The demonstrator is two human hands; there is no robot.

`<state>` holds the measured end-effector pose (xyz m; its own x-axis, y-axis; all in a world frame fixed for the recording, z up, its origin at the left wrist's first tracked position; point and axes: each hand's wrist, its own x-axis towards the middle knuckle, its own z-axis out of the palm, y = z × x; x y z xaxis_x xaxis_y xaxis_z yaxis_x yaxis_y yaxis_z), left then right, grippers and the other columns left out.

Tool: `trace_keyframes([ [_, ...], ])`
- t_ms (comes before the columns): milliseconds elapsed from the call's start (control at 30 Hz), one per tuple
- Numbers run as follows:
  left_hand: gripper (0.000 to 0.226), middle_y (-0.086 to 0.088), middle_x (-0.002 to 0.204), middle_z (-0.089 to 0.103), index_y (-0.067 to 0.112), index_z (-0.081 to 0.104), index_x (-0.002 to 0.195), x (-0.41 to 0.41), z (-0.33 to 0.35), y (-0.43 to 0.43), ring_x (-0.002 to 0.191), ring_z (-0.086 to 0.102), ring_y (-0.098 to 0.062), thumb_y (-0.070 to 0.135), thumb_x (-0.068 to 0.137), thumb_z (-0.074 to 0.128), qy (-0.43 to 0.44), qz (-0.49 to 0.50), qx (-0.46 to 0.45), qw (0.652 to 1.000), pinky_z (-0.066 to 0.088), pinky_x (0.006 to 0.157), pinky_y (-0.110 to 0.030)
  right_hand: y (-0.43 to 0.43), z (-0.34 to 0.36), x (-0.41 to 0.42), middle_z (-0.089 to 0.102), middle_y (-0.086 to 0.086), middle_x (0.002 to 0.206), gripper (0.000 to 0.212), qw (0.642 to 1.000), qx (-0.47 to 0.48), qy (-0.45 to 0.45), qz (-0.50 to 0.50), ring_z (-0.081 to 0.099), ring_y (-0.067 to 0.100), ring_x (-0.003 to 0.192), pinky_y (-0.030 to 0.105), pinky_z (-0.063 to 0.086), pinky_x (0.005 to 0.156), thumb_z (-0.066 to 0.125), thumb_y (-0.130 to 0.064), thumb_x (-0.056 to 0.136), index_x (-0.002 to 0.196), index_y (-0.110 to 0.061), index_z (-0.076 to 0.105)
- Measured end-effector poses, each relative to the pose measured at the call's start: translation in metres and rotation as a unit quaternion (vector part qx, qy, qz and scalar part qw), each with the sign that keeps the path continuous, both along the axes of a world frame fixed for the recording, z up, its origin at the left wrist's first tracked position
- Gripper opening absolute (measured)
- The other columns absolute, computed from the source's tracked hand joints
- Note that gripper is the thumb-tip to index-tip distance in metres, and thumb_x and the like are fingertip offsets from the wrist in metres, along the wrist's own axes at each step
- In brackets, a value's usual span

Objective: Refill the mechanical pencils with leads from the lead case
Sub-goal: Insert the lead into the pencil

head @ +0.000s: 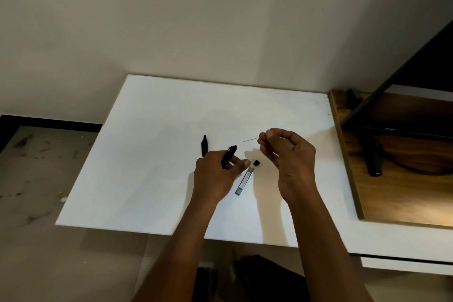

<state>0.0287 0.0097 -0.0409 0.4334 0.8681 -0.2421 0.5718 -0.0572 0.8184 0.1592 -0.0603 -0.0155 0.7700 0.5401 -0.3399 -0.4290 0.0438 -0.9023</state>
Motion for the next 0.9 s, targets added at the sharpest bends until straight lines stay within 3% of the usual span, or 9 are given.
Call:
trace_keyframes([
  [167, 0.02, -0.004, 0.079, 0.075, 0.015, 0.073, 0.095, 0.0039, -0.0006, -0.0001, 0.078, 0.07, -0.02, 0.035, 0.092, 0.067, 0.001, -0.012, 0.02, 1.0, 0.052, 0.075, -0.029, 0.0052, 0.0066, -0.0091, 0.079, 0.013, 0.084, 0.011, 0.992, 0.009, -0.124, 0.023, 0.077, 0.026, 0.085, 0.026, 0.06, 0.072, 0.073, -0.005, 0.089, 0.099, -0.001, 0.071],
  [300, 0.028, -0.012, 0.081, 0.074, 0.007, 0.07, 0.096, 0.0033, -0.0024, 0.0023, 0.081, 0.072, -0.028, 0.032, 0.098, 0.058, -0.005, -0.016, 0.013, 1.0, 0.055, 0.083, -0.043, 0.006, 0.0068, -0.0101, 0.078, 0.011, 0.084, 0.009, 0.983, 0.003, -0.183, 0.028, 0.076, 0.026, 0.083, 0.029, 0.06, 0.072, 0.073, -0.006, 0.088, 0.097, -0.004, 0.072],
  [900, 0.03, -0.008, 0.079, 0.076, 0.007, 0.073, 0.094, 0.0014, 0.0005, 0.0019, 0.078, 0.072, -0.027, 0.03, 0.1, 0.056, -0.022, -0.019, 0.031, 0.999, 0.055, 0.082, -0.04, 0.0064, 0.0002, -0.0056, 0.079, 0.009, 0.082, 0.008, 0.982, -0.014, -0.188, 0.023, 0.076, 0.022, 0.079, 0.031, 0.061, 0.074, 0.075, -0.008, 0.087, 0.095, -0.007, 0.073],
])
